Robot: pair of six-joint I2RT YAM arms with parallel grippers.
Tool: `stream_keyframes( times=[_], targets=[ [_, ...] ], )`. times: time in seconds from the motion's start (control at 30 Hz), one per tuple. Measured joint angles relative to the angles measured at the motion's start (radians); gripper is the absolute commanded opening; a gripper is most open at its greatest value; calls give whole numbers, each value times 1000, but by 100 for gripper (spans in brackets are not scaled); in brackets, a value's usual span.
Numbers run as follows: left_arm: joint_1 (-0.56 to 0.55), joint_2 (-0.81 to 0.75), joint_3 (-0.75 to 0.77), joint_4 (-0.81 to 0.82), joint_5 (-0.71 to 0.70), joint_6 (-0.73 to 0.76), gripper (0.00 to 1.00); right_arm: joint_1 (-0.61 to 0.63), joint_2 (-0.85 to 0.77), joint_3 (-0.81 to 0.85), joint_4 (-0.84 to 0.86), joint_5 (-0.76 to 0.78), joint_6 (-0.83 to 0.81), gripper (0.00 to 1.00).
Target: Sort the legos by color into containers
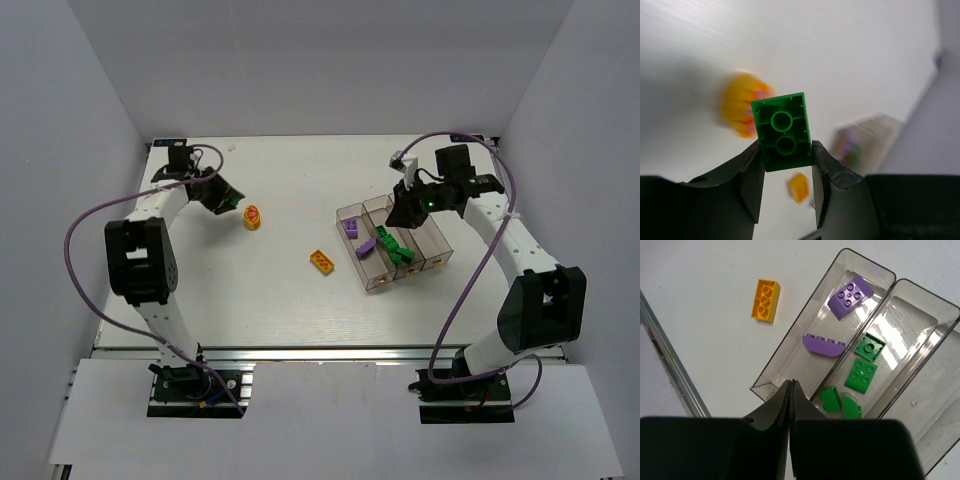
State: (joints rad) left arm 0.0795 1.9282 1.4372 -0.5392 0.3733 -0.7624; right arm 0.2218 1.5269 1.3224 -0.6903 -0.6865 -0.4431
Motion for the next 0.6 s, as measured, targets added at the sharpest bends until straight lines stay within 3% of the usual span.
stream_keyframes(
  times=[0.13, 0.27, 0.33, 0.4, 0.6],
  targets=[
    [-151, -116, -39, 206, 179, -56, 0, 10, 2, -3, 38, 82, 69, 0],
    [-320, -85, 26, 310, 277, -93, 0, 8, 19, 23, 76, 183, 137, 0],
    [-405, -37, 67, 332, 307, -109, 0, 8, 33, 48, 97, 234, 172, 3],
    [-468, 24, 114, 340, 329, -122, 0, 7, 35, 63, 118, 276, 201, 13],
    [-579, 272, 373, 281, 342, -145, 2, 2, 35, 80, 135, 319, 236, 21]
  ],
)
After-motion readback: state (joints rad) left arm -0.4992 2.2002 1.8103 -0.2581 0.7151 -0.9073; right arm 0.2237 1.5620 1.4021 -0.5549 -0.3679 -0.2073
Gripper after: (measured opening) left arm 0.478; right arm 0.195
